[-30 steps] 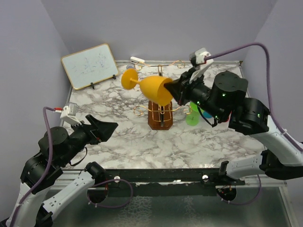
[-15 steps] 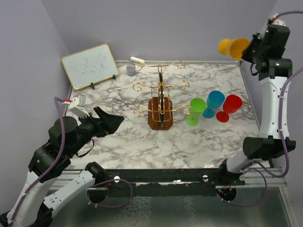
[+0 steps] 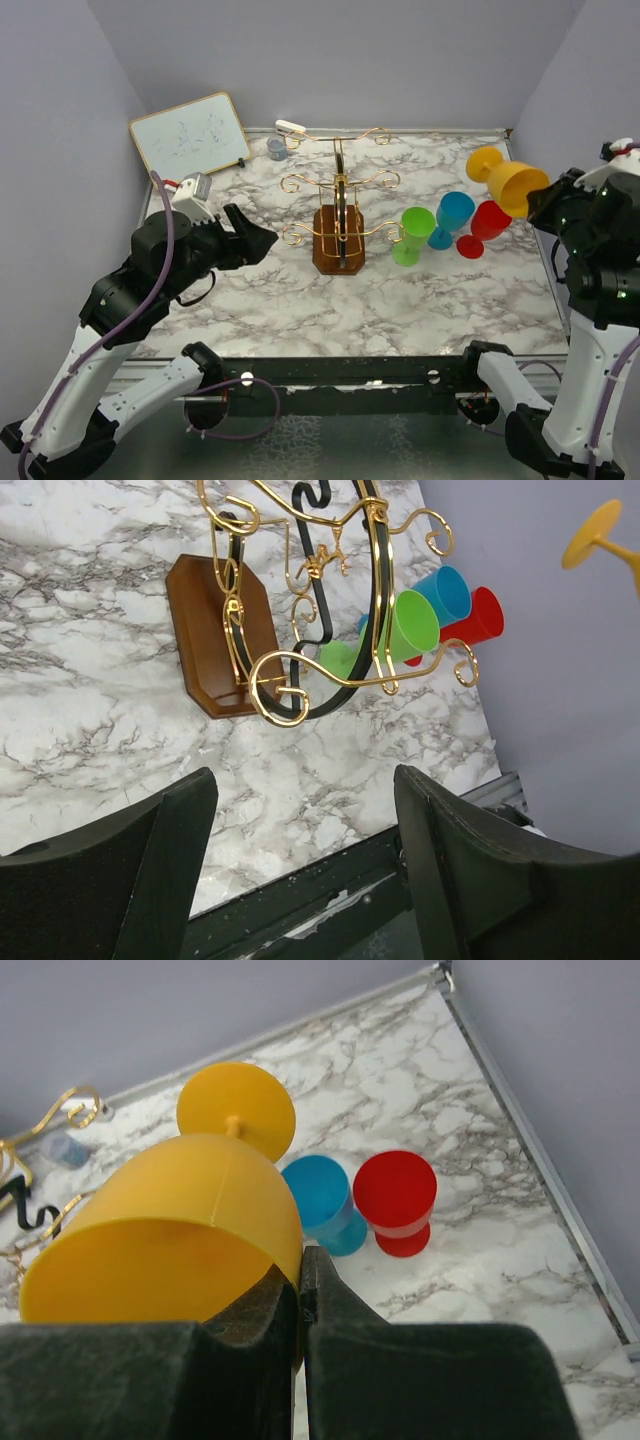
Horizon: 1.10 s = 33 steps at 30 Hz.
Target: Take the wine glass off the wine glass rack
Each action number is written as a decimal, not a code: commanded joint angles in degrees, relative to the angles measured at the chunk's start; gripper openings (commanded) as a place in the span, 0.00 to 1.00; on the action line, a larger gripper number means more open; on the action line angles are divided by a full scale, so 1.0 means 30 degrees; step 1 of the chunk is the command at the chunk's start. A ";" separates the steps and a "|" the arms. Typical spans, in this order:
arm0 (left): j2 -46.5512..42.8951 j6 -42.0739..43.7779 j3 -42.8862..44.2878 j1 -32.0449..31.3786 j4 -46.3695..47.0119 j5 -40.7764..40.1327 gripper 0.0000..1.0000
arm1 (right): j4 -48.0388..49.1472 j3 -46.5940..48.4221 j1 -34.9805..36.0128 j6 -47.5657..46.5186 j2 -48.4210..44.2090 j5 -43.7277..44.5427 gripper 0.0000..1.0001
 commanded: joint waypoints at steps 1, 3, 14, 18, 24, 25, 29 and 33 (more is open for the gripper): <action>0.0867 0.1303 0.1206 0.0032 0.0084 0.0762 0.73 | -0.2407 -0.2997 0.0802 -0.0477 -0.0770 0.0181 0.01; 0.1166 0.1618 0.1551 0.0032 -0.0012 0.0749 0.73 | -0.2937 -0.4022 0.1081 -0.0418 -0.1534 0.0064 0.01; 0.1230 0.2846 0.1046 0.0032 0.0155 0.0519 0.73 | -0.4378 -0.7791 0.1803 0.0446 -0.3552 -0.0217 0.01; 0.0493 0.3243 0.0325 0.0032 0.0034 -0.0320 0.73 | -0.4453 -0.7704 0.1802 0.0343 -0.2866 -0.0150 0.01; -0.0722 0.4185 -0.0667 0.0032 -0.0438 -0.2315 0.73 | -0.4103 -0.7740 0.1802 0.0285 -0.1697 0.0328 0.01; -0.0936 0.4255 -0.0847 0.0032 -0.0440 -0.2607 0.73 | -0.3893 -0.7886 0.1802 0.0272 -0.1492 0.0324 0.02; -0.1885 0.4735 -0.2036 0.0032 -0.0226 -0.3437 0.73 | -0.2901 -0.8788 0.1802 0.0266 -0.0763 0.0216 0.02; -0.2795 0.5076 -0.3007 0.0032 0.0087 -0.4163 0.73 | -0.1944 -0.9330 0.1803 0.0171 0.0064 0.0104 0.03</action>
